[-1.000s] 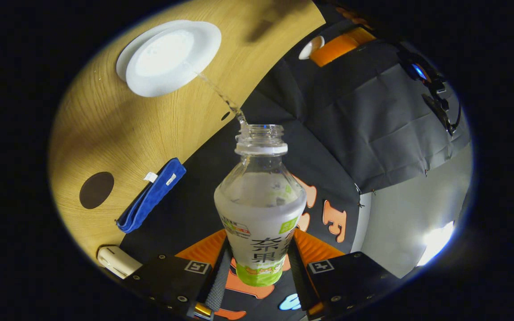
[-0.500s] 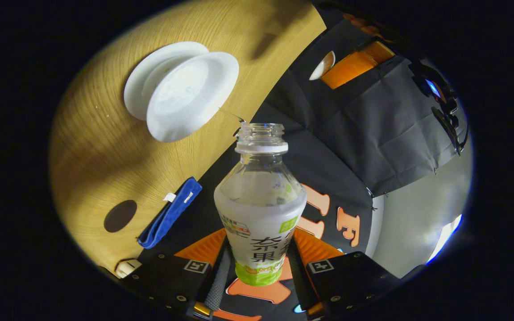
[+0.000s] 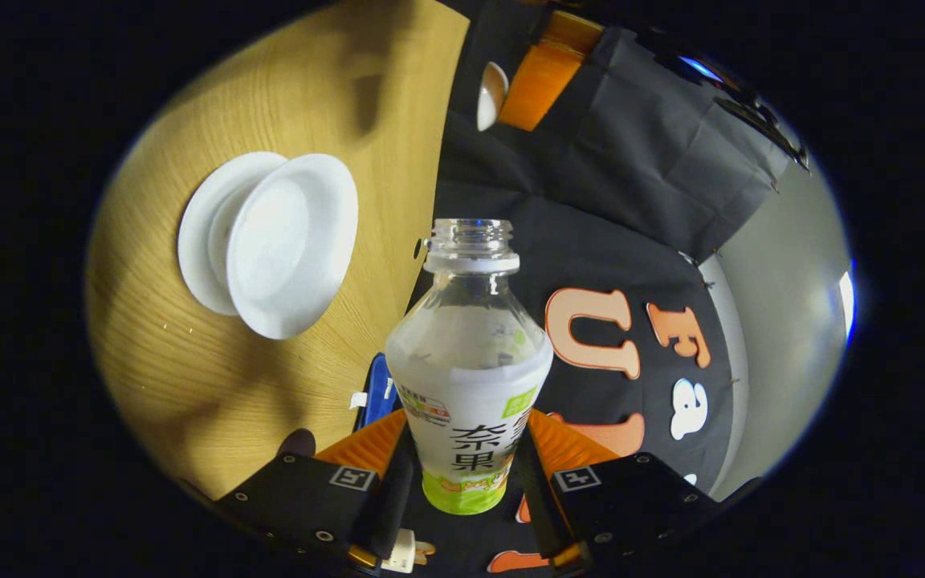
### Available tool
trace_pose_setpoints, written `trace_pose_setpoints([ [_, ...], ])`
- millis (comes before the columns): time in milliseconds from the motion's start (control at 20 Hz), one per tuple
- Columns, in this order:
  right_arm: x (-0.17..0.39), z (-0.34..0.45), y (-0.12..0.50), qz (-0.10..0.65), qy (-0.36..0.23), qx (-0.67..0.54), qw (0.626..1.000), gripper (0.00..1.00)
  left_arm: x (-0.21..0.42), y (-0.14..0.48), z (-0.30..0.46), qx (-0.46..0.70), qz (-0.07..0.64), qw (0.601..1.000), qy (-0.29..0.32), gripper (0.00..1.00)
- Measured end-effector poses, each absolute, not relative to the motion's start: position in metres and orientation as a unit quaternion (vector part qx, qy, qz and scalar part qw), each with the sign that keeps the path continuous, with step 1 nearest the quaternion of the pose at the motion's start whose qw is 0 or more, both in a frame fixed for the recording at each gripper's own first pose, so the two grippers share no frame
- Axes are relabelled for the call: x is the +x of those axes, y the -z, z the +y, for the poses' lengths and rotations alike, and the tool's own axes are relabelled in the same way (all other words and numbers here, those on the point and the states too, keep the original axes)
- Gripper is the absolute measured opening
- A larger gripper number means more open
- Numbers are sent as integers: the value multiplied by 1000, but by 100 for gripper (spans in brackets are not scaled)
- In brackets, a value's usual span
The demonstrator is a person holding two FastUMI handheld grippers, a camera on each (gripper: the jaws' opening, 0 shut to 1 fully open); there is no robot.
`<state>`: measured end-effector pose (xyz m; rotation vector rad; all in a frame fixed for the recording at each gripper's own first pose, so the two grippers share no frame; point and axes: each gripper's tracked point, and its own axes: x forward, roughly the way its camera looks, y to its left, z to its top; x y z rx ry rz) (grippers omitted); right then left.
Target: Open the teacup lid with one hand, grasp the water bottle and pour water into the teacup with the other hand; after pouring, place the water bottle on the coaster and then close the teacup lid.
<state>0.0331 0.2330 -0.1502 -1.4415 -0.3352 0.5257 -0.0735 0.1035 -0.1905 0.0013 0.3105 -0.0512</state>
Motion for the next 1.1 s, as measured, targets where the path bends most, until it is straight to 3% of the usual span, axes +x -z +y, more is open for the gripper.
trace_pose_setpoints([
  [200, 56, 212, 131, -114, -211, -577, 780, 68, -69, 195, 98, -4, 164, 986, 22, 29],
  [600, 96, 172, 107, -20, -183, -344, 921, 66, -61, 191, 83, -8, 160, 987, 24, 32],
  [800, 114, 159, 123, 29, -165, -243, 956, 66, -62, 201, 76, -10, 169, 985, 28, 32],
  [900, 118, 159, 131, 49, -172, -196, 964, 66, -63, 201, 75, -12, 170, 985, 28, 29],
  [1100, 123, 160, 150, 99, -184, -110, 972, 66, -64, 203, 74, -11, 173, 984, 26, 32],
])
